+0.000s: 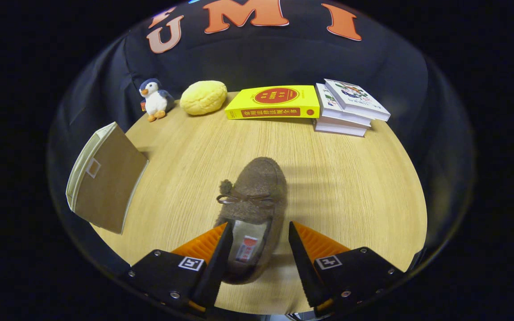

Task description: Open the storage box then place both shoes into the box .Put the left shoe in first, then the right shoe, with the right side of both shoes facing outward in a uniform manner.

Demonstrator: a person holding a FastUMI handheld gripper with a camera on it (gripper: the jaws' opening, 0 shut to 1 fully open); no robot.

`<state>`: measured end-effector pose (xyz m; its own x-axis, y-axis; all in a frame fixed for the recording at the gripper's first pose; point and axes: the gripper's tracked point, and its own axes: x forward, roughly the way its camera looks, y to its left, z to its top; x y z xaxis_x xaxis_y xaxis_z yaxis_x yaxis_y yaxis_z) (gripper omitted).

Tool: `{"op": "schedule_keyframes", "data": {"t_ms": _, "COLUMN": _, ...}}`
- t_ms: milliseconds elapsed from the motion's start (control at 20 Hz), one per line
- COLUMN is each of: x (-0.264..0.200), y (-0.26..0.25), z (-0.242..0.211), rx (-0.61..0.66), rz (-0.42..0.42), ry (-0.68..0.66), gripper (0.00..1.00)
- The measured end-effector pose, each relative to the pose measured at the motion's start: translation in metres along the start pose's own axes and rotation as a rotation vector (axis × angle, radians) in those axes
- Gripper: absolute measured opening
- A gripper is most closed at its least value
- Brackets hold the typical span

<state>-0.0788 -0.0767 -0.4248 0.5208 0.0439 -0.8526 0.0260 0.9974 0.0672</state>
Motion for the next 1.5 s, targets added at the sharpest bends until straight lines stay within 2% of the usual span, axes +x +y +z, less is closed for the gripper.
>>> {"op": "schedule_keyframes", "data": {"t_ms": 200, "x": 0.03, "y": -0.006, "z": 0.0, "rx": 0.011, "rz": -0.024, "ry": -0.027, "gripper": 0.56}}
{"op": "schedule_keyframes", "data": {"t_ms": 350, "x": 0.044, "y": -0.004, "z": 0.001, "rx": 0.067, "rz": -0.036, "ry": -0.049, "gripper": 0.5}}
{"op": "schedule_keyframes", "data": {"t_ms": 450, "x": 0.046, "y": -0.009, "z": 0.002, "rx": 0.111, "rz": -0.078, "ry": -0.052, "gripper": 0.35}}
{"op": "schedule_keyframes", "data": {"t_ms": 500, "x": 0.046, "y": -0.011, "z": 0.003, "rx": 0.13, "rz": -0.092, "ry": -0.058, "gripper": 0.22}}
{"op": "schedule_keyframes", "data": {"t_ms": 600, "x": 0.042, "y": -0.005, "z": 0.006, "rx": 0.156, "rz": -0.083, "ry": -0.062, "gripper": 0.09}}
{"op": "schedule_keyframes", "data": {"t_ms": 700, "x": 0.033, "y": 0.002, "z": 0.01, "rx": 0.188, "rz": -0.069, "ry": -0.056, "gripper": 0.06}}
{"op": "schedule_keyframes", "data": {"t_ms": 1050, "x": -0.016, "y": 0.037, "z": 0.057, "rx": 0.231, "rz": -0.085, "ry": -0.095, "gripper": 0.05}}
{"op": "schedule_keyframes", "data": {"t_ms": 1500, "x": -0.071, "y": 0.145, "z": 0.125, "rx": 0.149, "rz": -0.031, "ry": -0.146, "gripper": 0.05}}
